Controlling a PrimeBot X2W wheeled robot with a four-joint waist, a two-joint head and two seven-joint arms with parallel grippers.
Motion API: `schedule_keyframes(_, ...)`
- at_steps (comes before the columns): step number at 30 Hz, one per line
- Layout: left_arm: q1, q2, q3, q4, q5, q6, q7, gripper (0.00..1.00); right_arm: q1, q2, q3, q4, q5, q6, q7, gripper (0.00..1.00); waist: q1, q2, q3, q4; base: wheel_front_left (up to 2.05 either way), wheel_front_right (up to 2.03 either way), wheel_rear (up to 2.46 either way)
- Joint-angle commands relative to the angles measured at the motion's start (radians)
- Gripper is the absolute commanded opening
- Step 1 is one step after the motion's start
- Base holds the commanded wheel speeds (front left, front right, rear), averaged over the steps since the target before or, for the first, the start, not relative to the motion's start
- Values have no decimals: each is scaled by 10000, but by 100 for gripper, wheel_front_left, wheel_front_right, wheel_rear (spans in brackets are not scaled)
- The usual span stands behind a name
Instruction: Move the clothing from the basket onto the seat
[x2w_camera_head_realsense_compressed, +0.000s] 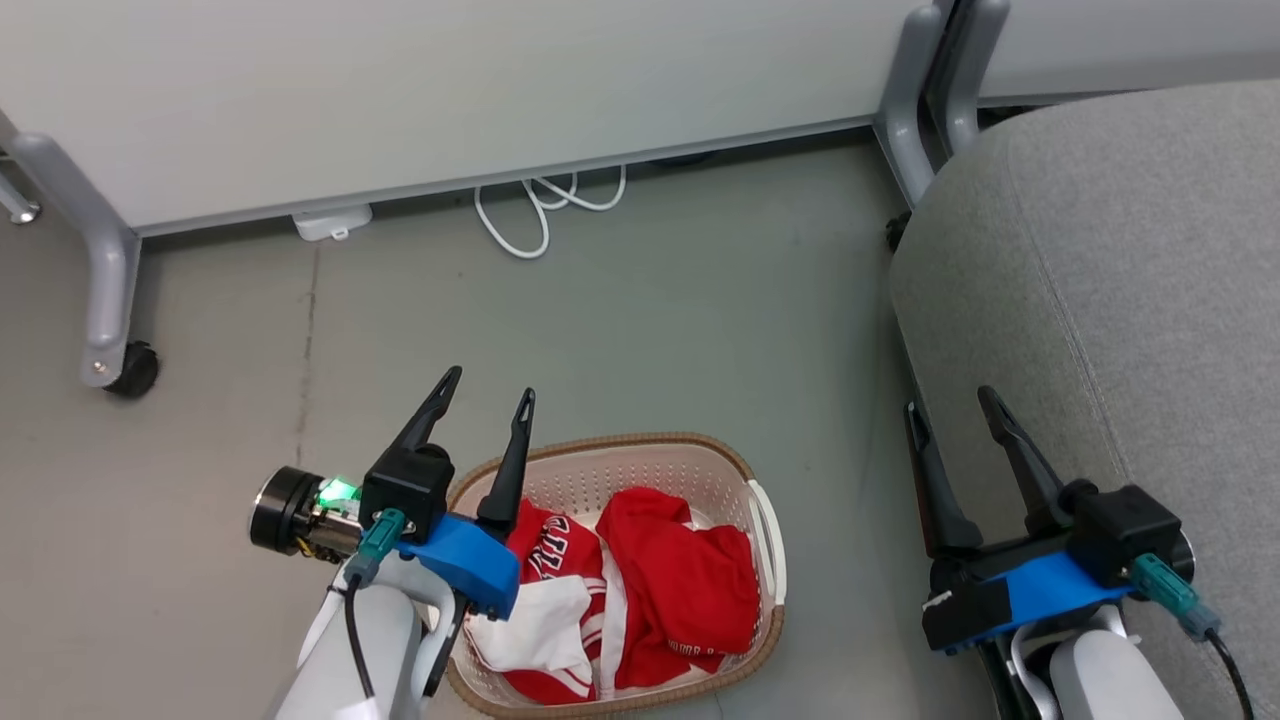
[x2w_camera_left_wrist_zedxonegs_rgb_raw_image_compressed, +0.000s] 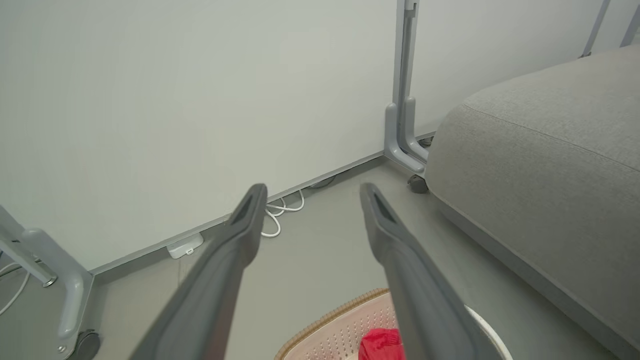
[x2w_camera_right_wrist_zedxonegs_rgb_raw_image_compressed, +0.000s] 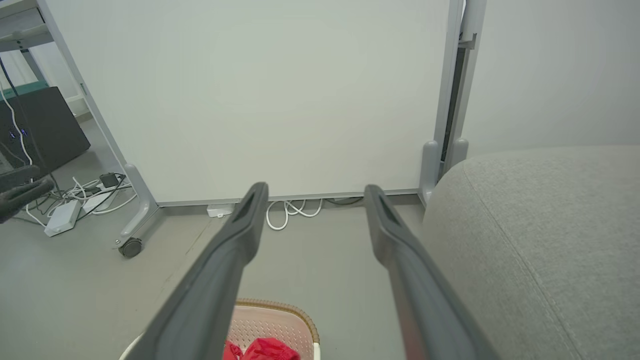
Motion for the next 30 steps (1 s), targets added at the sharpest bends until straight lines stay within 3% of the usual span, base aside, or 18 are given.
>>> schedule_keyframes(1, -449, 136, -198, 331, 92, -41, -28, 100, -277, -44, -7, -71, -16, 4, -32, 100, -1, 0, 580, -369, 0, 0, 0)
schedule_keyframes(17, -3548, 1057, -2912, 3725, -424, -91, -28, 100, -1973, -38, 23, -627, 113, 4, -19, 100, -1, 0, 3624, -1252, 0, 0, 0)
schedule_keyframes(30, -5309, 1237, -5688, 6033, -1116, -93, -22, 100, -2847, -38, 183, -914, 165, 4, -19, 100, -1, 0, 5283, -1464, 0, 0, 0)
